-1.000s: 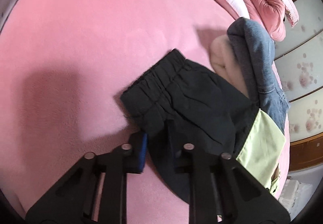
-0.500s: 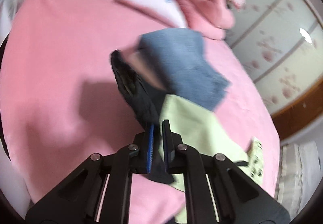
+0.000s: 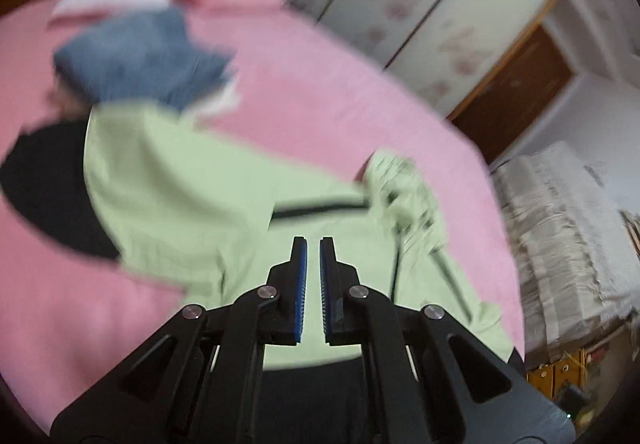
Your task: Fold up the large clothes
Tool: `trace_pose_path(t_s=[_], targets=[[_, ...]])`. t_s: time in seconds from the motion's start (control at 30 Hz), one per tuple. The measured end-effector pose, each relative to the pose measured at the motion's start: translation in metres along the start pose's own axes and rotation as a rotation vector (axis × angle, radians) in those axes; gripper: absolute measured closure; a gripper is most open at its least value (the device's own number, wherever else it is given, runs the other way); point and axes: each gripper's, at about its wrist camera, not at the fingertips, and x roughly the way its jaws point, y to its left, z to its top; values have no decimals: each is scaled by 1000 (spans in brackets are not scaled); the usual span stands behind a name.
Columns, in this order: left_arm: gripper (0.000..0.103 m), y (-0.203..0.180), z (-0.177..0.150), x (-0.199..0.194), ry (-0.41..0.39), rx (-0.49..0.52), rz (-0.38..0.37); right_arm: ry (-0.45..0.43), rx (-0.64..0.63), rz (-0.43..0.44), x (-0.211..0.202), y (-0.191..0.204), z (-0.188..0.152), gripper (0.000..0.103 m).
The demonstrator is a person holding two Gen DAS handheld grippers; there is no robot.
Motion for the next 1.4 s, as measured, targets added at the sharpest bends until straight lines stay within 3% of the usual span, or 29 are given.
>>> trace_pose_path(t_s=[0.07, 0.17, 0.3, 0.4, 0.47, 0.5, 0.73, 0.9, 1.03, 1.23, 1.3, 1.33, 1.4], targets=[[99, 7, -12, 20, 64, -66, 125, 35, 38, 8, 11, -19, 0, 0], [99, 38, -23, 31, 118, -162, 251, 71, 61, 40, 21, -38, 2, 0], [98, 112, -22, 31, 114, -300, 388, 102, 46, 53, 35, -33, 1, 0], [93, 181, -14, 16, 75, -397, 422, 121, 53, 41, 52, -15, -3, 0], [70, 236, -10, 0, 55, -484, 449, 129, 68, 24, 64, 6, -10, 0], [65, 265, -6, -7, 33, -554, 450, 137, 78, 24, 69, 20, -12, 0], [56, 385, 9, -19, 2, -742, 395, 193, 128, 10, 115, 108, -33, 0], [56, 427, 21, -6, -29, -811, 351, 234, 188, 31, 140, 158, -33, 0], [55, 434, 36, 6, -84, -806, 293, 259, 181, 5, 152, 195, -31, 0], [56, 427, 57, 21, -23, -788, 340, 280, 145, -9, 167, 244, -23, 0], [70, 422, 64, 22, -33, -749, 354, 280, 140, 22, 173, 260, -19, 0], [85, 416, 66, 22, -38, -725, 365, 283, 131, 29, 177, 265, -18, 0], [91, 403, 71, 21, -55, -656, 401, 291, 109, 38, 182, 279, -16, 0]])
